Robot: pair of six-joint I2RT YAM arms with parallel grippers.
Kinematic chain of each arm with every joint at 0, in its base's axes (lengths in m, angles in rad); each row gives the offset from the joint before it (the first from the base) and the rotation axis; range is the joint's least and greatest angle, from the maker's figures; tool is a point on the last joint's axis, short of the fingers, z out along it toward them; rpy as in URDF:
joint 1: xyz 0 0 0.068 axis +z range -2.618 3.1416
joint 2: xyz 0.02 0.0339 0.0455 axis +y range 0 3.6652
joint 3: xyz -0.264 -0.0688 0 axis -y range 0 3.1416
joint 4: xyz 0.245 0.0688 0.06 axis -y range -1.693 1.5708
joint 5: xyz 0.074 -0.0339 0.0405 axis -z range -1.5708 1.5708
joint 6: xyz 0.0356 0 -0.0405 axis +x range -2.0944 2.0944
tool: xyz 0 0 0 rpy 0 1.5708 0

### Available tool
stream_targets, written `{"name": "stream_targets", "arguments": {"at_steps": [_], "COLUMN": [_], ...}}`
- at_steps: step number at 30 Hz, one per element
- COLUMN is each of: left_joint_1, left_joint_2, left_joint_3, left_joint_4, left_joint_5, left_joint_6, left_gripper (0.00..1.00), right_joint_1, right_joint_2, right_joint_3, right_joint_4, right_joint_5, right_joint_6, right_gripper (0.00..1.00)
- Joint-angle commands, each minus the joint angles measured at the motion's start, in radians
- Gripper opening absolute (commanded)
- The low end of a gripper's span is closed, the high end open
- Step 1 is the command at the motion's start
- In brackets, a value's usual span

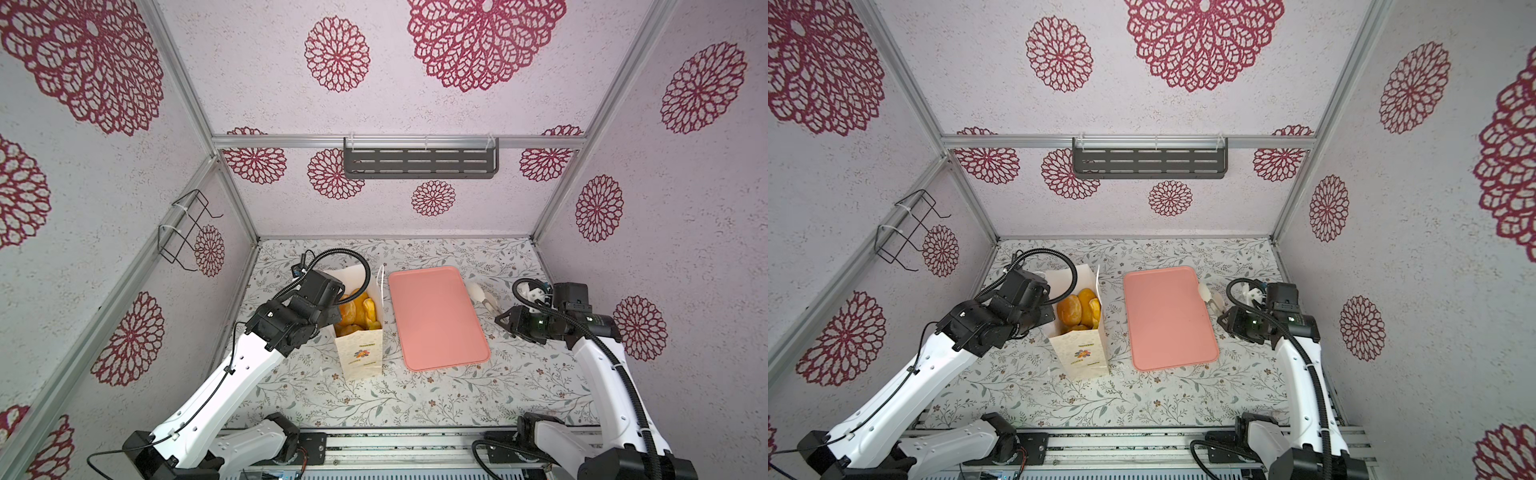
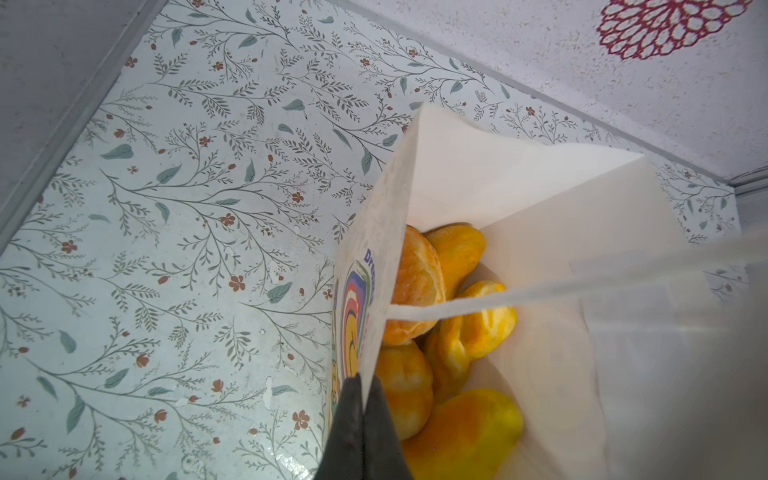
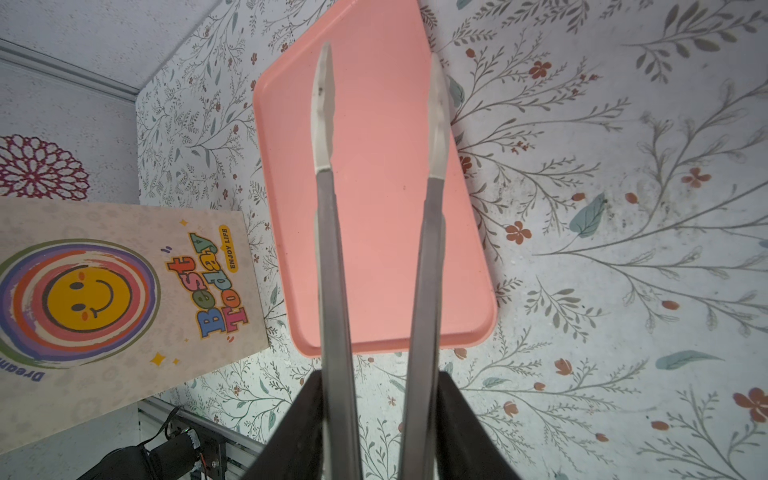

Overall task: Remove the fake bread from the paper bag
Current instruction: 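Tip the paper bag onto its side with the left gripper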

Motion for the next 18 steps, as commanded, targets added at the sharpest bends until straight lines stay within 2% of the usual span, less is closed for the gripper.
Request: {"name": "stream_targets", "arguments": {"at_steps": [1,5,9,12,18], "left_joint_1": [0.038,0.089,0.139,0.173,0.290], "left_joint_2": [0.020,0.060,0.095,0.098,0.127], "left_joint_3": [0.015,0.051,0.091,0.086,0.069], "left_joint_4": [0.041,0.037,0.064,0.156,0.356], "left_joint_5": [-0.014,-0.030,-0.097,-0.138,-0.123], "left_joint_6": [0.083,0.212,0.383,0.550,0.831], "left_gripper": [0.00,0.00,0.00,0.00,0.00], "right_joint_1": [0.005,0.005,0.005,0.005,0.008], "right_joint_2": [-0.028,-0.033,-0.025,-0.036,-0.054], "right_joint_3": [0.020,0.028,0.037,0.038,0.036], "right_joint_4": [0.008,-0.008,-0.031,-0.024,-0.019], "right_joint_5": [-0.032,-0.047,-0.113,-0.138,-0.158], "right_joint_6": [-0.009,-0.013,-0.026,-0.016,0.006], "right_gripper": [0.41,0.41,0.41,0.41,0.41]}}
